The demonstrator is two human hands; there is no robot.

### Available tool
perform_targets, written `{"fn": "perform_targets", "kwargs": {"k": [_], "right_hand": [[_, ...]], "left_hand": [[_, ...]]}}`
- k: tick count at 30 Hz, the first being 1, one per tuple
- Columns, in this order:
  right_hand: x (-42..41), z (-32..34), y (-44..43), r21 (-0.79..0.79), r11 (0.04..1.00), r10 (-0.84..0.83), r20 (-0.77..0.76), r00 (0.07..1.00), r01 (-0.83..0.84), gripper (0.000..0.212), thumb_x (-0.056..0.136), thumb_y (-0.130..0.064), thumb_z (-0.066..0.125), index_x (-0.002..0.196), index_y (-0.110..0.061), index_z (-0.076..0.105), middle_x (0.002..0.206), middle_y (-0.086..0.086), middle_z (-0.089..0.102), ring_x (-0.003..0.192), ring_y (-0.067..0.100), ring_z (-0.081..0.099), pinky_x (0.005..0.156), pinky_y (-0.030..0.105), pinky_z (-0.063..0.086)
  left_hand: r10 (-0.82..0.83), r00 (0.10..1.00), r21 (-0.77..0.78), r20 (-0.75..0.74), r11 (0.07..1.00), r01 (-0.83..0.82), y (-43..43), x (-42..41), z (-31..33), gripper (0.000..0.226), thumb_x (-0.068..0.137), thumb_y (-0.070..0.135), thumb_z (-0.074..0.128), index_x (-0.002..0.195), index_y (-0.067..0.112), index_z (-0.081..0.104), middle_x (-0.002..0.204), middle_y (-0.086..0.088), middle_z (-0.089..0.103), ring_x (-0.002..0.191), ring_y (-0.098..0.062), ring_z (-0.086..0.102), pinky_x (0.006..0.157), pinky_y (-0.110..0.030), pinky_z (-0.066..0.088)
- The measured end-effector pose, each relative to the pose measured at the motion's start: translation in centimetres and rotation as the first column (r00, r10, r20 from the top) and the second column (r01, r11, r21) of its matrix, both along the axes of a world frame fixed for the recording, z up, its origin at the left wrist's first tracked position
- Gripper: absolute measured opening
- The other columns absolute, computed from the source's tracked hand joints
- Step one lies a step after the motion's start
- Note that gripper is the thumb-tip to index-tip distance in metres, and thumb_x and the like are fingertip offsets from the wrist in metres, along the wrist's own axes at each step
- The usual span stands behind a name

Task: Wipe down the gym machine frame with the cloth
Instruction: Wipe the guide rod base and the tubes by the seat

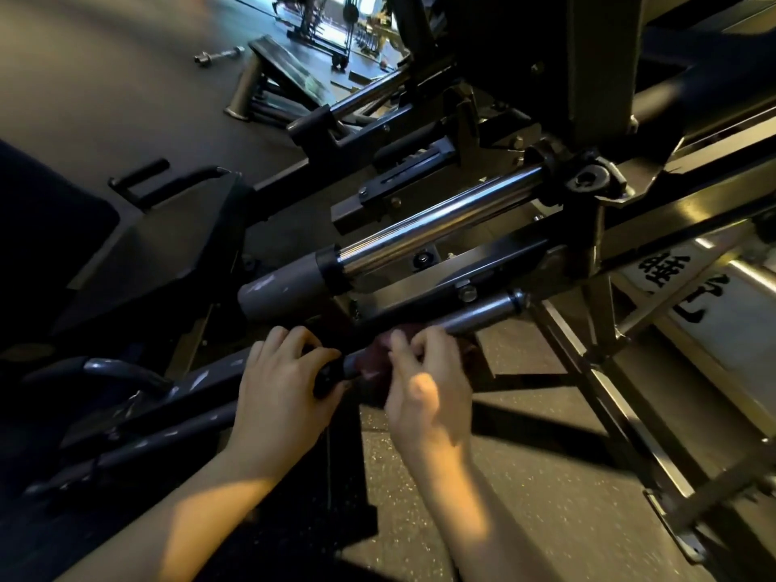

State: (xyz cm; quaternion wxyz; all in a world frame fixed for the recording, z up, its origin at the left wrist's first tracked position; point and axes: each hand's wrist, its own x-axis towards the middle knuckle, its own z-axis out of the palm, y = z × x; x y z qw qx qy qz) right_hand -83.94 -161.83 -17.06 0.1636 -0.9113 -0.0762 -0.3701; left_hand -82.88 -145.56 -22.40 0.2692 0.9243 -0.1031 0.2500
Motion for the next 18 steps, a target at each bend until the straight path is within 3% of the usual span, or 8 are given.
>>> {"fn": "perform_targets", "kwargs": {"k": [1,3,6,7,9,11,14,18], "right_hand": [[0.2,-0.8,1.1,0.032,0.998,0.057,-0.017,0.998,-0.057,0.050,0.068,0.015,0.081,0.099,-0.018,0.060,0.092,0.006,0.051,0.073,0.037,0.059,0.054,0.052,0.056],[-0.1,-0.4,2.4,-0.028,0.985,0.166,-0.103,0.981,-0.170,0.041,0.068,0.014,0.080,0.094,-0.013,0.062,0.092,0.007,0.047,0.079,0.033,0.056,0.060,0.052,0.057],[-0.9,2.9,-1.1,-0.100,0.992,0.052,-0.211,0.976,-0.074,0.015,0.099,-0.020,0.058,0.090,-0.031,0.051,0.085,-0.008,0.046,0.080,0.004,0.059,0.064,0.011,0.046],[-1.2,4.2,-2.5,-0.123,0.992,-0.036,-0.152,0.988,0.018,0.009,0.100,-0.025,0.053,0.095,-0.031,0.057,0.087,-0.008,0.048,0.082,0.007,0.060,0.066,0.010,0.044],[-1.1,5.0,-3.5,-0.109,0.982,-0.156,0.024,0.988,0.157,0.024,0.096,-0.021,0.054,0.114,-0.013,0.068,0.098,0.003,0.053,0.086,0.018,0.057,0.069,0.024,0.050],[-0.7,3.5,-2.5,-0.155,0.975,-0.156,0.053,0.986,0.162,0.030,0.095,-0.016,0.056,0.120,-0.005,0.066,0.103,0.009,0.053,0.086,0.021,0.054,0.064,0.034,0.052],[-0.5,0.9,0.6,-0.173,0.979,-0.118,-0.058,0.991,0.107,0.030,0.091,-0.018,0.058,0.118,-0.010,0.067,0.105,0.007,0.050,0.089,0.022,0.052,0.070,0.039,0.053],[-1.3,-1.6,3.0,-0.261,0.961,0.021,-0.239,0.971,-0.085,0.035,0.086,-0.022,0.067,0.122,-0.018,0.066,0.106,0.003,0.048,0.090,0.019,0.052,0.073,0.030,0.045]], "left_hand": [[0.007,1.000,0.011,-0.007,1.000,-0.007,0.3,-0.1,-0.2,0.042,0.073,0.036,0.086,0.112,0.023,0.075,0.100,0.003,0.058,0.093,-0.016,0.046,0.073,-0.032,0.036],[0.028,0.999,0.006,-0.033,1.000,-0.028,0.9,-0.2,-0.7,0.041,0.073,0.035,0.086,0.111,0.022,0.076,0.100,0.003,0.059,0.093,-0.017,0.047,0.074,-0.033,0.038],[0.054,0.997,-0.010,-0.059,0.998,-0.055,1.2,-0.3,-1.2,0.037,0.077,0.043,0.084,0.108,0.024,0.077,0.100,0.006,0.058,0.094,-0.013,0.045,0.076,-0.031,0.035],[0.052,0.997,-0.014,-0.054,0.999,-0.053,1.1,-0.2,-1.4,0.036,0.078,0.045,0.082,0.107,0.025,0.078,0.101,0.007,0.058,0.095,-0.012,0.044,0.077,-0.030,0.033],[0.049,0.998,-0.024,-0.037,0.998,-0.050,1.0,0.0,-1.7,0.034,0.079,0.045,0.080,0.106,0.026,0.078,0.101,0.008,0.059,0.095,-0.009,0.041,0.078,-0.029,0.030],[0.044,0.998,-0.029,-0.033,0.999,-0.045,1.0,0.1,-1.6,0.033,0.079,0.046,0.080,0.105,0.026,0.079,0.100,0.008,0.059,0.095,-0.009,0.041,0.077,-0.029,0.029],[0.059,0.997,-0.037,-0.055,0.997,-0.061,1.2,-0.3,-1.6,0.035,0.079,0.046,0.080,0.107,0.025,0.078,0.102,0.007,0.060,0.096,-0.012,0.045,0.077,-0.031,0.035],[0.106,0.990,-0.013,-0.096,0.994,-0.108,2.7,-1.4,-1.9,0.045,0.077,0.046,0.082,0.115,0.023,0.075,0.109,0.004,0.060,0.101,-0.016,0.049,0.082,-0.035,0.044]]}}
